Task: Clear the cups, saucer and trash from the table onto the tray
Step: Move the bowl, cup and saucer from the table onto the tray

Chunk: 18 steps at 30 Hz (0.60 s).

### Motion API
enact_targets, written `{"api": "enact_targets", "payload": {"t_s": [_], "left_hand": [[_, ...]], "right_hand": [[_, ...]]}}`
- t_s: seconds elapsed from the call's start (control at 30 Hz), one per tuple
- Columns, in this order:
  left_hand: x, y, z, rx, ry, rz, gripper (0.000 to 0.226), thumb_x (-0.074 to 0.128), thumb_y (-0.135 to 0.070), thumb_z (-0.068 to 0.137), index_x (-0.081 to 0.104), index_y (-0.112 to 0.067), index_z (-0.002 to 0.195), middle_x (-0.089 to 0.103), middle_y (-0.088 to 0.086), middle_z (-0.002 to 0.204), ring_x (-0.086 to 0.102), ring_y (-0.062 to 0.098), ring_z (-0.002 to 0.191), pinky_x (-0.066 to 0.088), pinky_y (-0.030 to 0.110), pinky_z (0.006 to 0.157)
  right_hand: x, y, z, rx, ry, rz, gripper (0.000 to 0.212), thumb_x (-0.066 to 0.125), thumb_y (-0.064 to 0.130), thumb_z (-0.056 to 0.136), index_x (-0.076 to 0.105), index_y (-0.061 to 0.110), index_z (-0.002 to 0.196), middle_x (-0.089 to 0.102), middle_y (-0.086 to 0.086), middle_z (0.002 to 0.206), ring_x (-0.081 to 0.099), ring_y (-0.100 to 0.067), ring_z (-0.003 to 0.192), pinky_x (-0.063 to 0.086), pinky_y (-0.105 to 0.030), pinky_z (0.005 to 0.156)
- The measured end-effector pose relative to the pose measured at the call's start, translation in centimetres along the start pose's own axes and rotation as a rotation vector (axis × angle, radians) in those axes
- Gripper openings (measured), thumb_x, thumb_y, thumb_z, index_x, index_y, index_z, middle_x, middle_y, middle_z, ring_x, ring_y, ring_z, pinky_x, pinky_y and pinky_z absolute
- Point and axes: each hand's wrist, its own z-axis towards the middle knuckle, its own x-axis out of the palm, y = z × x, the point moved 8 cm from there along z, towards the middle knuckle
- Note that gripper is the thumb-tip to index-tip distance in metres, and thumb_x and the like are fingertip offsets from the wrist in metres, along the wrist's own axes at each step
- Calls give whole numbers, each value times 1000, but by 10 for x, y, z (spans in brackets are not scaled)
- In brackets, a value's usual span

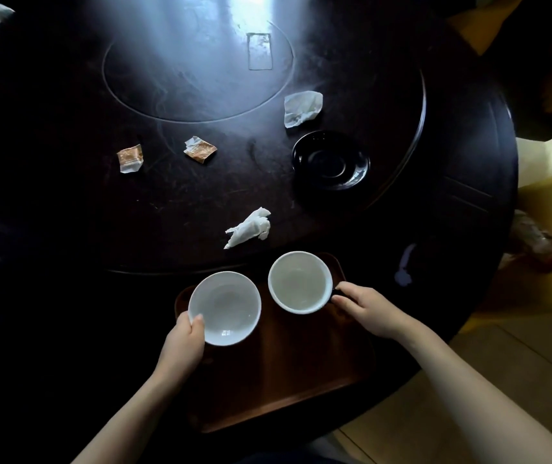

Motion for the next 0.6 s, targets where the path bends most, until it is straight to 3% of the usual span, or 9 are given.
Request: {"api": "enact_targets", "payload": {"t_s": [0.13,0.23,0.4,0.6], "left_hand": [[2,-3,1,-36,-10,-56,31,36,-29,96,51,-10,115,55,7,94,59,25,79,56,47,73],[4,-4,-1,-50,-15,-100,31,37,-27,96,52,-7,114,54,5,89,61,25,73,56,41,63],[4,-4,-2,-47,-17,-92,28,39,-27,96,53,-10,114,56,5,89,60,23,73,53,35,57],[-11,-10,0,12,-49,56,16,48,-26,92,59,-17,100,62,2,80,62,22,68,54,36,63]], "right_hand": [[-14,-2,13,25,-21,-18,13,49,27,94,57,19,100,56,8,77,54,-7,72,42,-25,70],[-22,-5,22,34,-25,-44,18,50,29,93,57,21,107,48,8,69,46,-5,63,36,-22,62],[-25,-9,30,32,13,-38,21,51,31,93,57,22,110,47,8,70,46,-4,63,36,-18,62],[-24,-16,38,87,110,112,14,58,34,88,56,30,101,53,9,76,59,-13,73,45,-21,66]]}}
